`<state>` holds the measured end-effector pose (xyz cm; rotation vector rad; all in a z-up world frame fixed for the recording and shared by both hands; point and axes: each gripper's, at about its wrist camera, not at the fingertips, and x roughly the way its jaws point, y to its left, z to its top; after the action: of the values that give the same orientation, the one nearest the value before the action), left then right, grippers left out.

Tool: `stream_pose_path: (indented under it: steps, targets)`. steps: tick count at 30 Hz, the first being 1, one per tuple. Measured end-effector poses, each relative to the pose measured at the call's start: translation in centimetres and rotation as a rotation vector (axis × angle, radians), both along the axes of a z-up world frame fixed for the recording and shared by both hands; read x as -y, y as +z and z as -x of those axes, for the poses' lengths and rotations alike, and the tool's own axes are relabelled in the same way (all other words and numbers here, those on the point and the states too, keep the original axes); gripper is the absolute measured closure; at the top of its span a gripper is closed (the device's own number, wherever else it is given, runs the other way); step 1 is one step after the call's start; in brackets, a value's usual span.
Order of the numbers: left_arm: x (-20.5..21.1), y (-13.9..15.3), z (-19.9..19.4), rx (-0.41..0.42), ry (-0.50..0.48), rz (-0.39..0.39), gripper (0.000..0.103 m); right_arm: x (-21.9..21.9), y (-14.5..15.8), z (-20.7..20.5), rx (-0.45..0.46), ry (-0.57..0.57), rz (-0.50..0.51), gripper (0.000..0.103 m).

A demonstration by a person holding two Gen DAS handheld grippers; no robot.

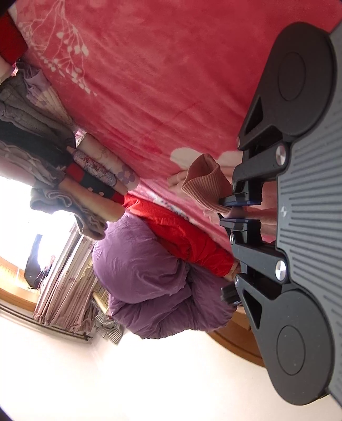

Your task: Fold clothes

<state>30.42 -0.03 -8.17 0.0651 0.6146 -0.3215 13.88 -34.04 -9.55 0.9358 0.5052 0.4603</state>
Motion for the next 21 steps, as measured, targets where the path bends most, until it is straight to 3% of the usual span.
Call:
stream_pose_path:
  steps: [4,7,10,12,14,18,21]
  targets:
    - [-3.5,2.1,0.5,0.030,0.064,0.086,0.089,0.0,-0.7,-0.2,-0.039,-0.004,0.000,0.092]
    - [-4.5,1.8,0.2,0.021,0.088,0.078,0.089,0.0,-0.8,-0.2,-0.045,-0.006,-0.005,0.092]
    - [-3.5,0.1,-0.8,-0.026,0.048,0.069,0.089,0.0,-0.8,-0.1,-0.045,-0.008,-0.003,0.092]
    - [-1.9,-1.7,-1.4,-0.064,0.008,0.008,0.087,0.0,-0.9,-0.2,-0.048,-0.010,0.002,0.092]
    - [-1.5,-1.4,-0.8,-0.033,0.024,-0.011,0.087,0.0,-1.0,-0.2,-0.052,-0.013,0.007,0.092]
    - [-3.4,2.1,2.7,0.032,0.039,0.040,0.086,0.1,-1.4,-0.3,-0.069,-0.026,0.016,0.092]
    - [-4.6,3.5,7.3,0.017,0.006,0.024,0.086,0.0,-1.5,-0.2,-0.071,-0.031,0.013,0.092]
